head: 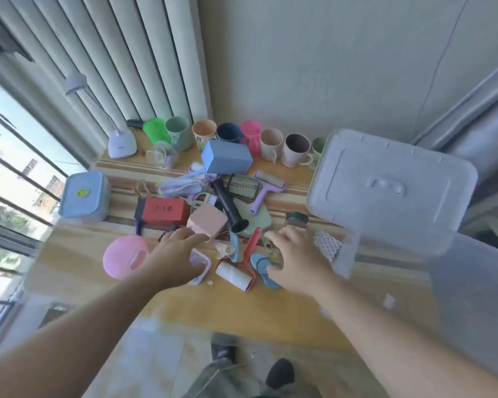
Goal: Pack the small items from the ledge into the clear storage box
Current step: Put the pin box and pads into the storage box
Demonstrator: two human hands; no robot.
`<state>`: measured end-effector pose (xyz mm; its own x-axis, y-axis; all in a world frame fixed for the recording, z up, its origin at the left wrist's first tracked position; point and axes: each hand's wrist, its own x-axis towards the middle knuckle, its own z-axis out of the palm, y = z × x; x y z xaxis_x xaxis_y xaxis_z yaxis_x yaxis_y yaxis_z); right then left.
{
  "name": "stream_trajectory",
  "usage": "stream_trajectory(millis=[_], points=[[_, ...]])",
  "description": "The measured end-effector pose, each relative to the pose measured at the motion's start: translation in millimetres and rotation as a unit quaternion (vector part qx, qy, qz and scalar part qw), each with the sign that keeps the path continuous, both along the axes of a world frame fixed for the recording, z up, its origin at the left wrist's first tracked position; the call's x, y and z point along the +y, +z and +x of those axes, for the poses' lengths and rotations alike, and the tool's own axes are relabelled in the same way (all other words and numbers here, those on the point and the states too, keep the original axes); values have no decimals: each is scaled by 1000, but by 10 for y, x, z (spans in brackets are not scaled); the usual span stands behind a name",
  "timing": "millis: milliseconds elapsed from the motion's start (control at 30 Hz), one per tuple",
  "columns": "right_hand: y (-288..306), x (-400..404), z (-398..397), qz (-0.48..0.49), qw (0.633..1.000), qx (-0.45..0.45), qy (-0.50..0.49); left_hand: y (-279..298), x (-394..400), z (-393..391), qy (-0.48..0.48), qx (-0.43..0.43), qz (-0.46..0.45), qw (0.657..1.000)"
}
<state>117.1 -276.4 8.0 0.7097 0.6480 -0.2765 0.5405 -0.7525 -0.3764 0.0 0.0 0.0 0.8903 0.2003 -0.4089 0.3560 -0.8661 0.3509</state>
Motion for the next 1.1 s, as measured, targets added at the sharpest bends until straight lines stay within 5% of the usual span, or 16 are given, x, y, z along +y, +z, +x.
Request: stream_trajectory(millis=[200,300,500,767,933,1100], points=[[-565,739,-202,-62,996,43,38,-572,241,-52,-63,47,56,995],[-835,930,-283,-108,993,48,5,-850,359,-62,-143,54,136,979],[-1265,858,-506,-182,980,60,-46,-1224,588,40,-217,44,152,963],[-1215,957,-419,-142,985,59,-78,-962,667,141,-177,7,110,978],[-622,966,-317,47,986,160,-33,-506,527,221,-146,-4,2,989],[-214,919,-267,44,991,122,-12,-195,199,306,-159,-25,-113,981]])
